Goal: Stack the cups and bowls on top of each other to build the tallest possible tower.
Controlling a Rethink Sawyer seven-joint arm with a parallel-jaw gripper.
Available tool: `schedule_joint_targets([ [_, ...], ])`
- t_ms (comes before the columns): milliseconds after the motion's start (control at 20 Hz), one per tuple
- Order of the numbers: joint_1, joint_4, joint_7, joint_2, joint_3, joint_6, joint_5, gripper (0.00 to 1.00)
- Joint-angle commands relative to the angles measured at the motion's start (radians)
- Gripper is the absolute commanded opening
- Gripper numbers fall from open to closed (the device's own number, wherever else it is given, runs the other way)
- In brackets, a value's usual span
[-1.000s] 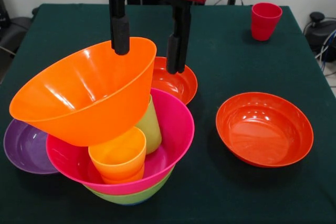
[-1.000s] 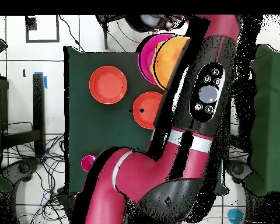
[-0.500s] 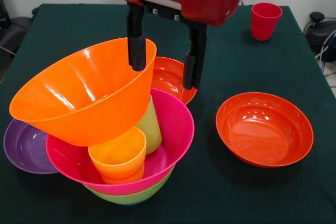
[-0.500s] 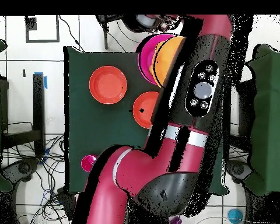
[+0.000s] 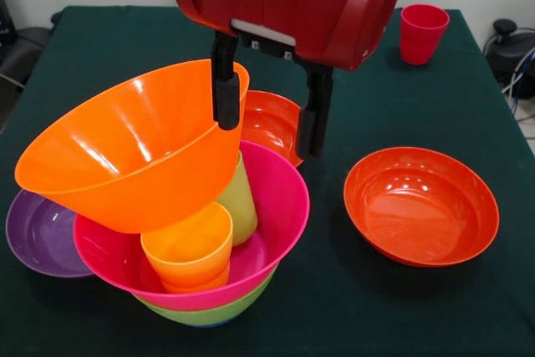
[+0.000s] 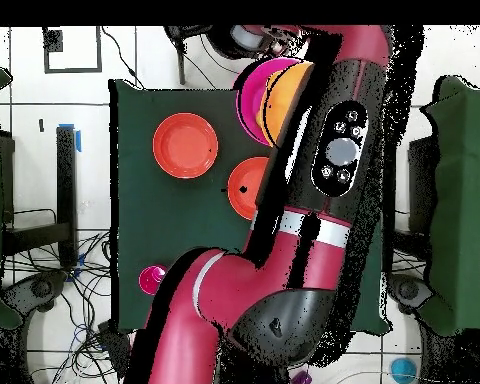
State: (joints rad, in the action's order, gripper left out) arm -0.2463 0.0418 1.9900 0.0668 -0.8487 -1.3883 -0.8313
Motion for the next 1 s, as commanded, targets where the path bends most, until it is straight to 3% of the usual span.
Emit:
schedule_joint_targets([
  [50, -0.029, 0.004, -0.368, 0.012, 0.008, 0.036, 0.009, 1.00],
  [150, -0.023, 0.014, -0.370, 0.007, 0.037, 0.039, 0.037, 1.00],
  [650, -0.035, 0.009, -0.378, -0.030, 0.003, -0.042, -0.005, 1.00],
  [1000, -0.019, 0.036, -0.378, -0.048, 0.065, -0.043, 0.052, 1.00],
])
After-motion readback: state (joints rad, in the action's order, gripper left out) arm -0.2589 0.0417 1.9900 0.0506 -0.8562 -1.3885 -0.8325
